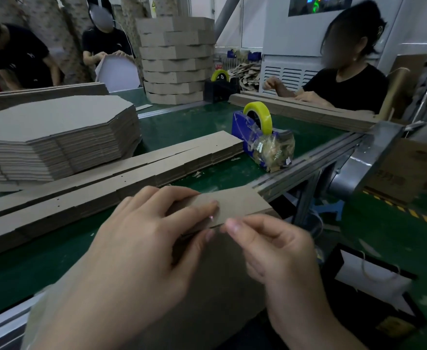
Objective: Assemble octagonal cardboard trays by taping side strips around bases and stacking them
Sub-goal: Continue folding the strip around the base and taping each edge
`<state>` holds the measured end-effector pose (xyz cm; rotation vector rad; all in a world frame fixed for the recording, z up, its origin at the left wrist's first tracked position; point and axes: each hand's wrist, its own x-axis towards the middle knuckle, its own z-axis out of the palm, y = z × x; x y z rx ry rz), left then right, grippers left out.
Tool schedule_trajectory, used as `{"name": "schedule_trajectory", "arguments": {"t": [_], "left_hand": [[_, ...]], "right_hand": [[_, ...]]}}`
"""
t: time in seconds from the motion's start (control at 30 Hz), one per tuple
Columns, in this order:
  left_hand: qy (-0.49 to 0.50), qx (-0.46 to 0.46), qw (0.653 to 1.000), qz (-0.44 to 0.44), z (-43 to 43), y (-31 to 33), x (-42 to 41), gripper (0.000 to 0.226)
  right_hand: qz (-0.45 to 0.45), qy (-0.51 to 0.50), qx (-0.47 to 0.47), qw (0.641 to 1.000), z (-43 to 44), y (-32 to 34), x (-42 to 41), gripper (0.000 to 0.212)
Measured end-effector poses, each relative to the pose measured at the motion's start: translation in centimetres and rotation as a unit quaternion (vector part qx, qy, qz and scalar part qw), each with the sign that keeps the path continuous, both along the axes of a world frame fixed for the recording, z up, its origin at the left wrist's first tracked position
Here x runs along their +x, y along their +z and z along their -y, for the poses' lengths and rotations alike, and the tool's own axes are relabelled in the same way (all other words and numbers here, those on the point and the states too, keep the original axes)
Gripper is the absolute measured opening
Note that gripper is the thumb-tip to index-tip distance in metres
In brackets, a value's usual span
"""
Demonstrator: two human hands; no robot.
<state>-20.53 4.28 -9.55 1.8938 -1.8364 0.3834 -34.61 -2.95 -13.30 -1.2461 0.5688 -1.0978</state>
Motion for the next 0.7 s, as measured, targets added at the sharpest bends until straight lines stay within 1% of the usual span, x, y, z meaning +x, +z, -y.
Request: {"name": "schedule_trajectory", "arguments": {"t": [0.07,0.23,0.33,0.4,0.47,0.53,0.6,0.7], "left_hand": [[-0.007,0.007,1.000,-0.005,-0.1,0.0,0.0,0.041],[-0.013,0.015,1.000,0.004,-0.2,0.1,-0.1,0.041],[-0.020,0.021,1.000,0.002,-0.2,0.2,-0.2,0.041],[-0.018,0.014,0.999,-0.027,-0.2,0.3,-0.4,0.035],[-0.019,0.007,0.998,-0.052,-0.4,0.5,-0.5,0.025],[-0.031,0.012,0.999,-0.017,-0.5,0.6,-0.5,0.019],[-0.039,0.023,0.999,0.016,-0.6,0.4,-0.2,0.026],[-0.032,0.033,0.999,0.001,-0.8,0.5,0.0,0.035]], "right_hand": [[0.014,-0.018,0.050,0.998,-0.3,-0.3,0.5,0.016],[0.029,-0.050,0.110,0.992,-0.8,-0.2,0.9,0.022],[0.019,-0.048,0.135,0.990,-0.9,-0.1,0.9,0.027],[0.006,-0.043,0.139,0.989,-0.9,-0.2,0.9,0.031],[-0.010,-0.033,0.134,0.990,-0.8,-0.3,0.7,0.034],[-0.028,-0.013,0.126,0.992,-0.7,-0.4,0.4,0.037],[-0.049,0.022,0.121,0.991,-0.4,-0.5,0.0,0.038],[-0.073,0.080,0.123,0.987,0.0,-0.7,-0.7,0.037]]}}
